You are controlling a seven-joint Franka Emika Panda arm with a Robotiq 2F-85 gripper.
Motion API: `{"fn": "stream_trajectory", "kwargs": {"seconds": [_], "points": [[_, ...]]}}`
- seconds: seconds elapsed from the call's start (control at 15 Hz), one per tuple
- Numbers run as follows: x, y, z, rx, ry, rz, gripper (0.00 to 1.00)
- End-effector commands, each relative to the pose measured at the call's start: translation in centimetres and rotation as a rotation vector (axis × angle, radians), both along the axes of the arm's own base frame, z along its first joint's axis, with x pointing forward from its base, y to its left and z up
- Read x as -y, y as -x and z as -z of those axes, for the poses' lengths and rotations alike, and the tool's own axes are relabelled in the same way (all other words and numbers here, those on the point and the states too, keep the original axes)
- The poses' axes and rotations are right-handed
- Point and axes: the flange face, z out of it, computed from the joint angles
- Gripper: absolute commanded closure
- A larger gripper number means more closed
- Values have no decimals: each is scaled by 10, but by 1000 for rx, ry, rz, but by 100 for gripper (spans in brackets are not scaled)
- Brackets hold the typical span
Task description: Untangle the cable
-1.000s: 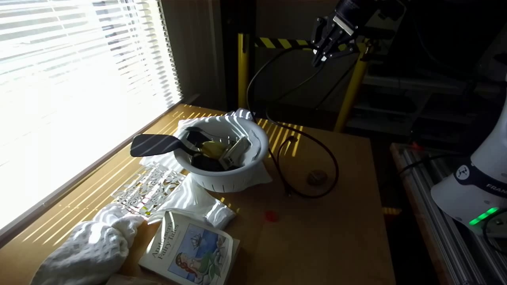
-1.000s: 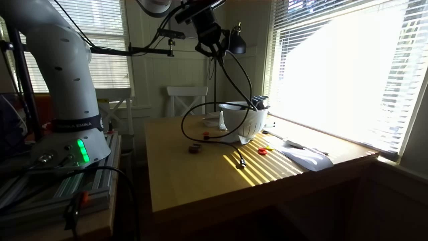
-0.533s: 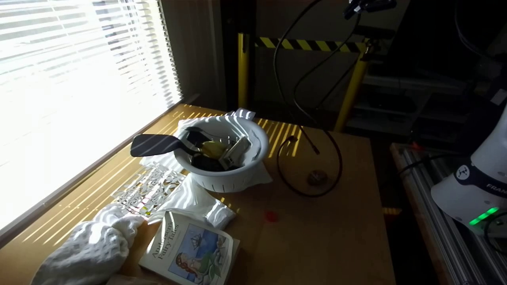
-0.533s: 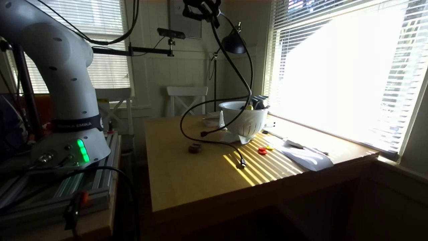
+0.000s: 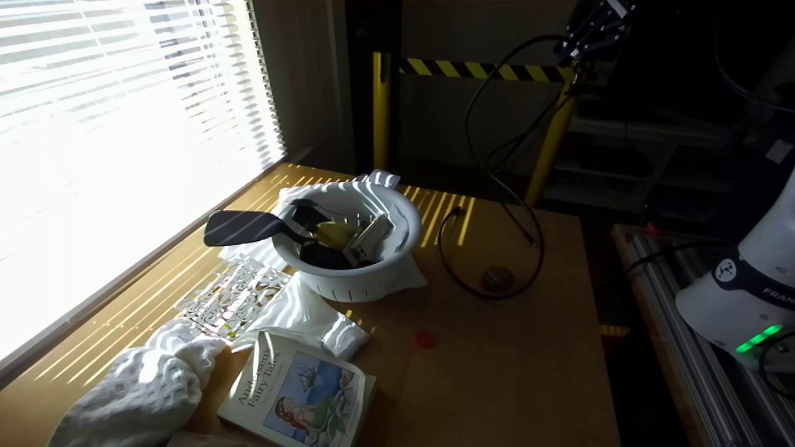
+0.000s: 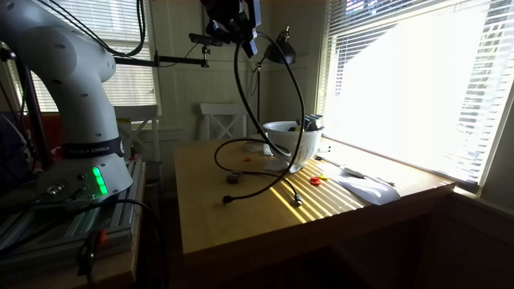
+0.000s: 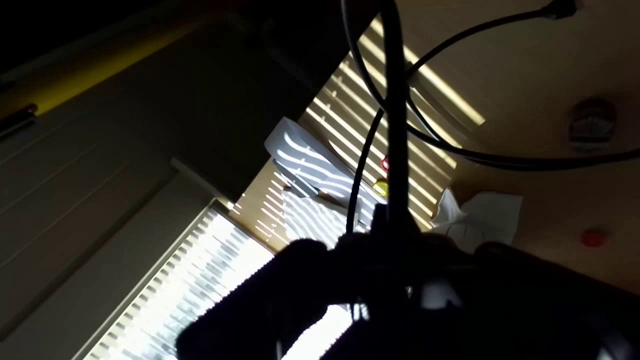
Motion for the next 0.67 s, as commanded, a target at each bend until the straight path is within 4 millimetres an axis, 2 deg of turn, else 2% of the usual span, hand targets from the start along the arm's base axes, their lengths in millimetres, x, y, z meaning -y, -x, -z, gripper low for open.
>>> {"fn": "stream_trajectory", "kwargs": {"seconds": [0.0,0.33,0.6], "points": [[-20,-48,69,-177,-64,-57,99],[-64,-91,168,-454,-49,-10,99],[-120,-103,217,-645,-81,-200,98]]}}
